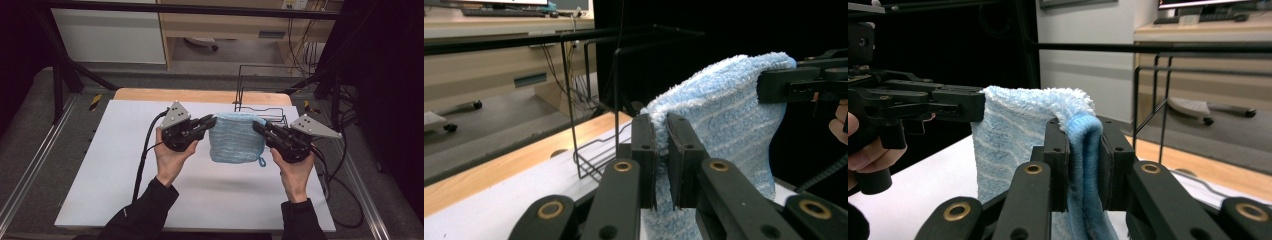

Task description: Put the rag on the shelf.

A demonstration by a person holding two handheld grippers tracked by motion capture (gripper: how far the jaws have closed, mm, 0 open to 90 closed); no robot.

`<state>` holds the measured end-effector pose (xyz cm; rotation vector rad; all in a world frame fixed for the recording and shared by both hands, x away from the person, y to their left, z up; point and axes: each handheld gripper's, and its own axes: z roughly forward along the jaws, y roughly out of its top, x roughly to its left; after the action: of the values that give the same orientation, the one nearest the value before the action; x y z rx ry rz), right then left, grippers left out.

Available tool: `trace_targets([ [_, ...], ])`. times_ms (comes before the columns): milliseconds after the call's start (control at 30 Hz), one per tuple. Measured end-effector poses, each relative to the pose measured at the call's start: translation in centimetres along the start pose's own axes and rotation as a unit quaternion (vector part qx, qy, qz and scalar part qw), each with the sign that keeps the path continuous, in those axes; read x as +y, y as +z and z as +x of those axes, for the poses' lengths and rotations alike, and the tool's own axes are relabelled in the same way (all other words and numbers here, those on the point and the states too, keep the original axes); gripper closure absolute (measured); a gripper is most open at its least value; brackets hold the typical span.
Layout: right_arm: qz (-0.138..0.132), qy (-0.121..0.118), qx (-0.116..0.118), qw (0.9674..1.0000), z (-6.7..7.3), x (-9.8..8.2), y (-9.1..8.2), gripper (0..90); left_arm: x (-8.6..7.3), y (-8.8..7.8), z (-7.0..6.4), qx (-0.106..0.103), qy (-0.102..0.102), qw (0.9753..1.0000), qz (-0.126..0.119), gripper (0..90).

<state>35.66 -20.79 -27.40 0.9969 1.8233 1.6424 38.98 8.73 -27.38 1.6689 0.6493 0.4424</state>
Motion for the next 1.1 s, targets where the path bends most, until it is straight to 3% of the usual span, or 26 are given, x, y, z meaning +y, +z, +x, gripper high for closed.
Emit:
trace_targets([
  [300, -0.022, -0.011, -0.016, 0.9996, -0.2, 1.6, -0.7, 78.0, 1.5, 0.9, 0.0, -0.007, 0.003, 0.9997, -0.025, 83.0],
  [767, -0.045, -0.025, -0.044, 0.9977, -0.9, 4.1, -1.2, 78.0, 3.8, 2.5, 0.0, -0.010, -0.008, 0.9985, -0.053, 83.0],
  [1100, -0.071, -0.027, -0.064, 0.9951, -1.8, 5.9, -1.6, 78.2, 6.5, 3.8, -0.3, -0.015, -0.006, 0.9974, -0.070, 83.0],
])
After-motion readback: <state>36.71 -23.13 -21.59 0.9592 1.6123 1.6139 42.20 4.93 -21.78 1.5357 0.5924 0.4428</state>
